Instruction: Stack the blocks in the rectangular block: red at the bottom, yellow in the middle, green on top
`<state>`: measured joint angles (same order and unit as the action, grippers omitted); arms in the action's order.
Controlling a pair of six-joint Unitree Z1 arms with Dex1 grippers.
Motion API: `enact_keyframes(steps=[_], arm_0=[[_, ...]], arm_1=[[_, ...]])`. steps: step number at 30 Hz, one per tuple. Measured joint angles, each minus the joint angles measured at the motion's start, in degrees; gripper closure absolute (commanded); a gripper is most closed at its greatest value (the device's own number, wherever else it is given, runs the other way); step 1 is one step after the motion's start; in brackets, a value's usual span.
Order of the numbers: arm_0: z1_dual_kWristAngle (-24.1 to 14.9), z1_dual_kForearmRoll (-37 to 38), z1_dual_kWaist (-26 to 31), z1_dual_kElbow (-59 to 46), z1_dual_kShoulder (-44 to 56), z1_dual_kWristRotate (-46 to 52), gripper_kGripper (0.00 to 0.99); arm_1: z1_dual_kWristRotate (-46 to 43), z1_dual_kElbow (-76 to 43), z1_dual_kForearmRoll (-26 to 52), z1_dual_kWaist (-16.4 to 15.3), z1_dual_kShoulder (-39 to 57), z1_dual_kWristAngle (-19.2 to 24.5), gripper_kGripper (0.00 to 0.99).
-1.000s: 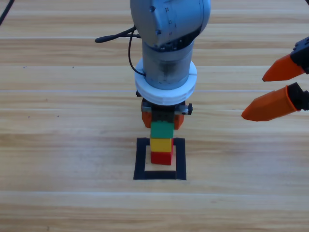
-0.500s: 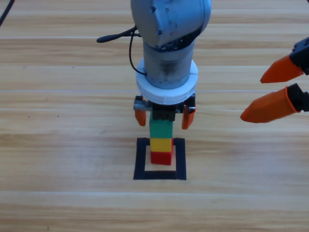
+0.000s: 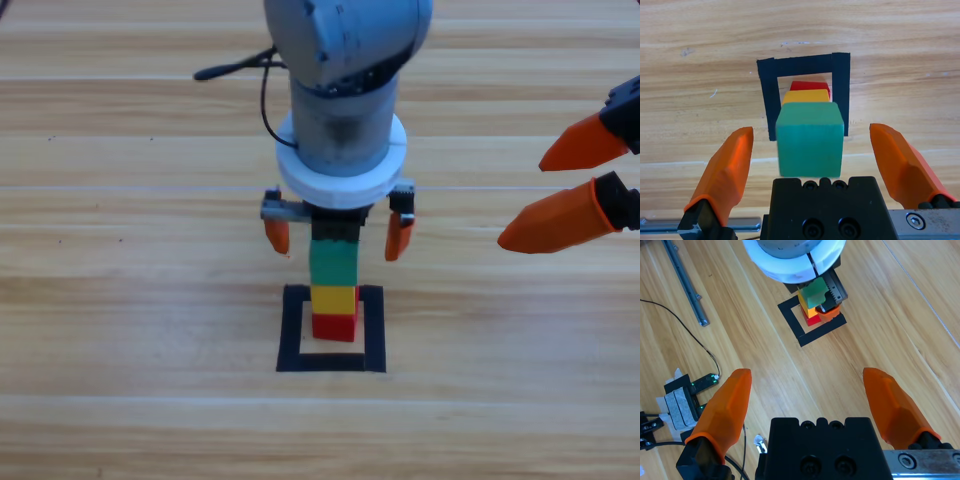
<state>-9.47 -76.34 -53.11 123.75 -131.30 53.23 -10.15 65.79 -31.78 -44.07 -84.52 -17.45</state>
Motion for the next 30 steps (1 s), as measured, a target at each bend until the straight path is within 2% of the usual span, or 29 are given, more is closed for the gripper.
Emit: enact_keyframes(steps=[12,16,19,20,23,25,30], arm_0=[[-1.06,-4.13,0.00,-0.60,17.08,-2.10,0.000],[-2.98,-2.99,-0.60,-6.45,24.35,-3.58,0.000],[-5.91,5.92,-2.95,-18.65,31.30,-6.37,0.000],[-6.65,12.37,-4.62,-26.28,35.22,-8.41,0.000],[-6.78,23.31,-7.49,-39.74,42.15,-13.23,0.000],[-7.54,26.68,-9.58,-44.35,44.66,-14.91,0.000],[-8.66,29.95,-12.43,-48.11,47.12,-15.21,0.000]], arm_1=[[0.00,0.05,0.00,0.00,-0.03,-0.03,0.008],[0.00,0.05,-0.01,0.00,-0.03,-0.04,0.008],[0.00,0.06,-0.01,0.00,-0.03,-0.04,0.008],[0.00,0.06,-0.01,0.00,-0.04,-0.05,0.008],[-0.01,0.21,-0.15,0.01,-0.07,-0.08,0.008],[-0.01,0.21,-0.19,0.01,-0.08,-0.10,0.008],[-0.01,0.22,-0.19,0.01,-0.10,-0.10,0.008]])
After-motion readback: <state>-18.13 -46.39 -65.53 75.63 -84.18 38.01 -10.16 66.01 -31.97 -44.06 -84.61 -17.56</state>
